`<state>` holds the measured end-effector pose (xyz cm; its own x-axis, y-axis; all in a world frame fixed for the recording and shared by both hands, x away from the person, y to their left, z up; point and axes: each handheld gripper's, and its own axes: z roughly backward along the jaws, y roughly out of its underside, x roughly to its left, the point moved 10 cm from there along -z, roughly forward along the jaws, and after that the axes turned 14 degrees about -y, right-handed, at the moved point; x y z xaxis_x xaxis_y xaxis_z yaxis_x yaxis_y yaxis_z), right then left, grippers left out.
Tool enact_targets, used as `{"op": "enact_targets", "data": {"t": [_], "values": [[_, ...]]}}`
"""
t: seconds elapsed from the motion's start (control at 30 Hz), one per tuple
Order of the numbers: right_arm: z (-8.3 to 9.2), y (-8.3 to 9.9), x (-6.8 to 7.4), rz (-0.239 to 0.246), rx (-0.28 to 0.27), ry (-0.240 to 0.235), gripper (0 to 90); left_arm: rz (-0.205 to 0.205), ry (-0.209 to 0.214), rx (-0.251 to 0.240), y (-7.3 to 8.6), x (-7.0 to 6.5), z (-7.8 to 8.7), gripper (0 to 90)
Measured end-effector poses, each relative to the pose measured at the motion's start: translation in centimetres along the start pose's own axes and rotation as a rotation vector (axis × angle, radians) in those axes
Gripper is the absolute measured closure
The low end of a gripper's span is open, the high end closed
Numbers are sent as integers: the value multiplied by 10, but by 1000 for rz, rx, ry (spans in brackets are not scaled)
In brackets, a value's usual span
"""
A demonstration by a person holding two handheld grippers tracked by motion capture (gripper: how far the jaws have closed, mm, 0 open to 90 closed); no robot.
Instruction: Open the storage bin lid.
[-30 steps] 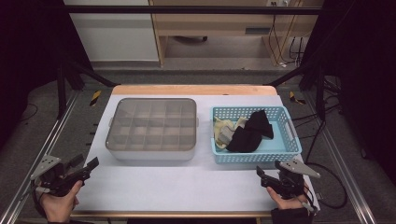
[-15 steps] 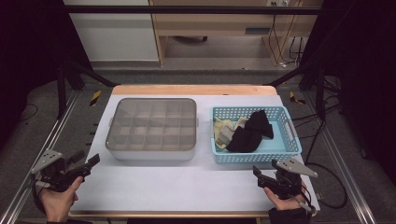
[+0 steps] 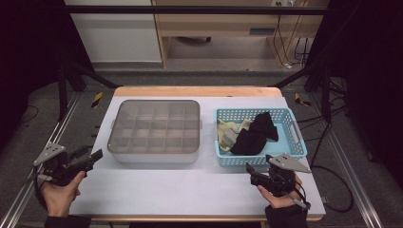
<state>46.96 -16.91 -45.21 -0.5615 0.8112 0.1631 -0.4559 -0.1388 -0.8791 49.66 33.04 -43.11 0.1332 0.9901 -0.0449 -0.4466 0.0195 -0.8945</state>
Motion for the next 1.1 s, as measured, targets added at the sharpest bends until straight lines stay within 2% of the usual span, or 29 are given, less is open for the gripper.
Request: {"op": "enact_targets", "data": {"t": [0.3,0.47,0.77,1.1], "values": [[-15,-12,17,5,-1,-41,246,-18,-1,-3,-17,-4,-11,356],[-26,-27,30,13,-8,-67,246,-32,-8,-2,-22,-6,-19,358],[-56,-50,49,18,-16,-108,246,-39,-20,11,-24,-6,-34,359],[-91,-74,59,20,-25,-130,256,-60,-38,38,-29,-5,-59,362]]}}
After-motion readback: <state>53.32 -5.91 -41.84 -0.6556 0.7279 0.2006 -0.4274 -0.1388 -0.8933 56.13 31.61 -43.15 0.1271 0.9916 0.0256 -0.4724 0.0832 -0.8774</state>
